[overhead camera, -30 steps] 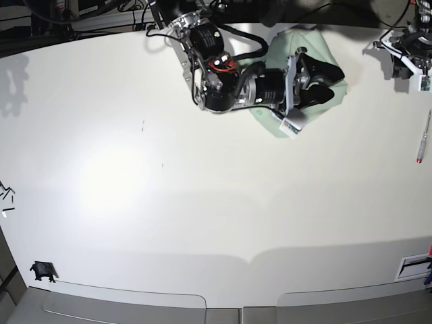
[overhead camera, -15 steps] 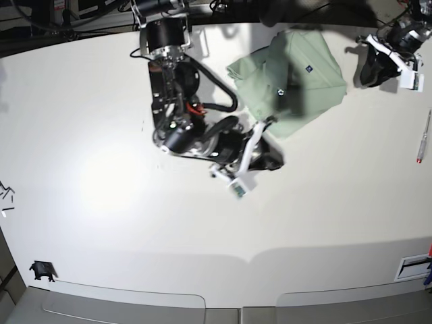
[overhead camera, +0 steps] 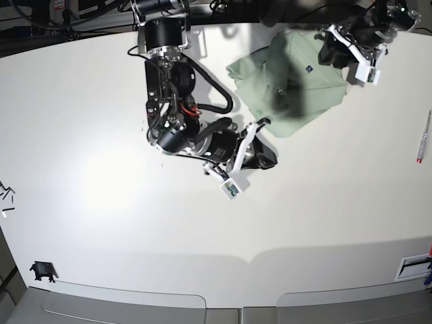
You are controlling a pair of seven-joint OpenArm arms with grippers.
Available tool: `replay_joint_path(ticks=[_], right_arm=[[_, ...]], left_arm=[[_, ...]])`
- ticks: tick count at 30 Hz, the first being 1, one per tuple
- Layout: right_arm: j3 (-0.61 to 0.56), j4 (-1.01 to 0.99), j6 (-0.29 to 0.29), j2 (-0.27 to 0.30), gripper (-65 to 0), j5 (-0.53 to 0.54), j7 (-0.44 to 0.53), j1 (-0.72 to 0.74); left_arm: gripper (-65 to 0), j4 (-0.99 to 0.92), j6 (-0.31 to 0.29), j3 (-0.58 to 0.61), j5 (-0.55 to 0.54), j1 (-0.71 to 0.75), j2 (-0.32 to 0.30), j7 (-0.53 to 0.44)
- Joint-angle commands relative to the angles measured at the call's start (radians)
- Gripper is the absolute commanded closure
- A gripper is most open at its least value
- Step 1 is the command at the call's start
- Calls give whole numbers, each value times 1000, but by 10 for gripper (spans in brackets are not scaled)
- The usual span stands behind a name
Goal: Fold the T-shirt properly
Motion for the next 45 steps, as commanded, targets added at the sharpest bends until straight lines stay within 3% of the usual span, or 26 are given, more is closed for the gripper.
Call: replay_joint_path(ticks=[1, 11, 16, 19, 22, 29, 33, 45], right_arm=[[-1, 17, 4, -7, 0, 25, 28, 22], [-1, 17, 4, -7, 0, 25, 35, 22], [-1, 17, 4, -7, 0, 25, 37, 22], [-1, 17, 4, -7, 0, 25, 37, 22], [-1, 17, 4, -7, 0, 25, 36, 22], [-1, 17, 4, -7, 0, 25, 37, 22], [-1, 17, 4, -7, 0, 23, 36, 22], [-1, 17, 4, -7, 0, 21, 36, 22]], left_arm=[[-207, 16, -6, -3, -35, 23, -5, -4], [-204, 16, -5, 4, -94, 62, 20, -16], [-202, -3, -5, 103, -86, 61, 26, -16], [-203, -51, 2, 185, 5, 43, 26, -40], [-202, -115, 62, 231, 83, 28, 26, -101], [-202, -145, 62, 236, 96, 23, 25, -96], [-202, -145, 63, 236, 174, 23, 25, -48], [-201, -144, 61, 236, 166, 23, 25, -62]])
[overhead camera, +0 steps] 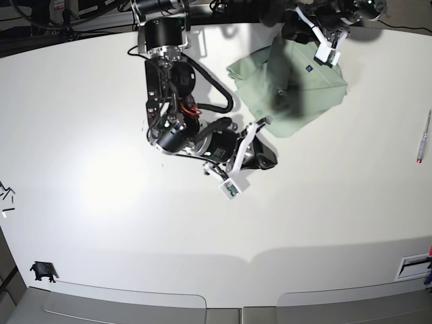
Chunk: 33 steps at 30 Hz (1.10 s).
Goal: Fold the T-shirt properly
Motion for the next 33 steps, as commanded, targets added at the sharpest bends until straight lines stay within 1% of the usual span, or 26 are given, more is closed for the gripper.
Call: replay_joint_path(ticks=[1, 4, 6, 7, 8, 11, 13, 18, 22, 25, 27, 29, 33], right_arm=[[-2, 17, 4, -8, 0, 19, 28, 22], [-2, 17, 4, -8, 0, 19, 28, 22], [-2, 17, 4, -8, 0, 19, 28, 22], [-2, 17, 4, -8, 0, 19, 28, 22], [-2, 17, 4, -8, 0, 19, 28, 22], [-2, 17, 4, -8, 0, 19, 28, 22], [-2, 17, 4, -8, 0, 18, 28, 22], [-2, 17, 4, -8, 0, 19, 27, 22], [-2, 17, 4, -8, 0, 19, 28, 22], [-2, 17, 4, -8, 0, 19, 28, 22], [-2, 17, 4, -8, 0, 19, 28, 22], [-2, 17, 4, -8, 0, 19, 27, 22], [-2, 17, 4, -8, 0, 19, 28, 22]], left_arm=[[-194, 8, 4, 0, -8, 8, -6, 0], [-142, 8, -40, 2, -75, 8, -5, -1], [-98, 8, -45, 2, -84, 8, -6, -5], [-57, 8, -45, 2, -84, 7, -6, -5], [0, 8, -45, 2, -84, 7, -6, -5], [0, 15, -45, -1, -83, 8, -7, -2], [0, 42, -47, -11, -83, 8, -9, 19], [0, 214, -53, -82, -84, 9, -9, 126], [0, 329, -52, -134, -81, 11, -20, 138], [0, 360, -52, -146, 11, 11, -29, 139], [0, 360, -51, -146, 52, 13, -39, 148], [0, 359, -51, -146, 71, 24, -39, 151], [0, 359, -52, -145, 69, 45, -39, 162]])
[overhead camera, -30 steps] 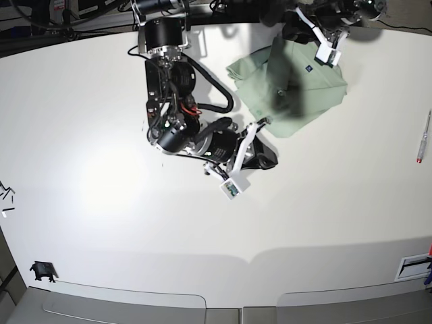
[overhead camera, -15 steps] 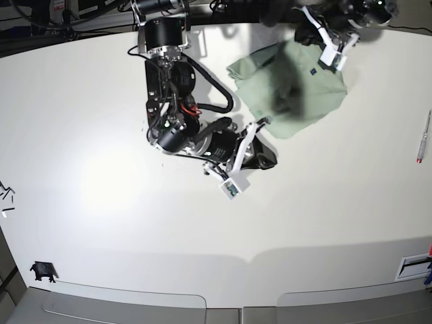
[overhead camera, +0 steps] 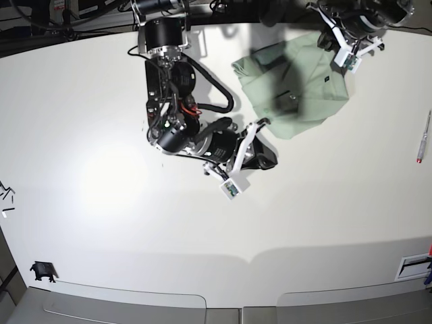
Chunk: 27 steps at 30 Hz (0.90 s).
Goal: Fold the T-shirt properly
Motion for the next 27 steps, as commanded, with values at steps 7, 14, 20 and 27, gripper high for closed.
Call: replay_joint_path(ticks=[7, 14, 20, 27], right_arm=[[-1, 16, 4, -8, 0, 23, 31, 23], [-10, 16, 47, -8, 0, 24, 20, 23], [-199, 16, 47, 55, 0, -46, 29, 31], [-294, -114, 47, 94, 0, -255, 222, 90]], left_arm=[[-193, 16, 0, -3, -5, 17, -8, 8], [-209, 16, 0, -3, 66, 20, -66, -14], [-139, 16, 1, -3, 90, 20, -76, -84], [0, 13, -193, -2, -85, 41, -76, -60]])
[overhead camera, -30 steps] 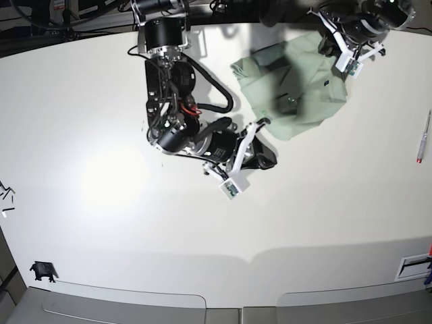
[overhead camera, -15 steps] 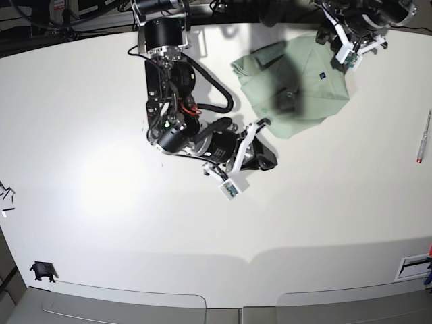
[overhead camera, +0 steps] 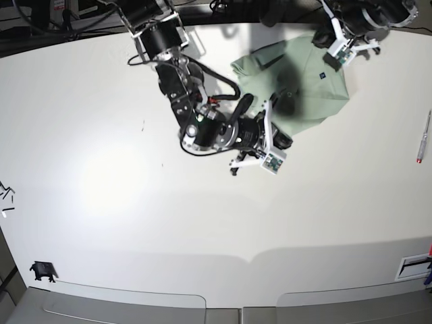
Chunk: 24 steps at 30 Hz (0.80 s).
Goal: Fold the T-shirt properly
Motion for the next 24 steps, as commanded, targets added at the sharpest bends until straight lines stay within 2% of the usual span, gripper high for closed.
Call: replay_joint_path(ticks=[1, 6, 9, 14, 19, 24], right_arm=[[4, -30, 5, -5, 0, 10, 21, 39], [3, -270, 5, -5, 0, 10, 70, 123], [3, -342, 5, -5, 0, 10, 92, 141], [3, -350, 5, -5, 0, 32, 97, 141], [3, -350, 5, -6, 0, 29, 160, 154], [2, -350, 5, -26, 0, 29, 170, 172]], left_arm=[[0, 13, -10, -4, -13, 12, -8, -25], [0, -16, -10, -4, -13, 17, -8, -112], [0, -72, -36, 7, -13, 16, -8, -128], [0, -207, -36, 72, -8, -19, -8, -187], [0, -336, -36, 146, -8, -98, -8, -186], [0, -388, -36, 168, -7, -147, -8, -186]])
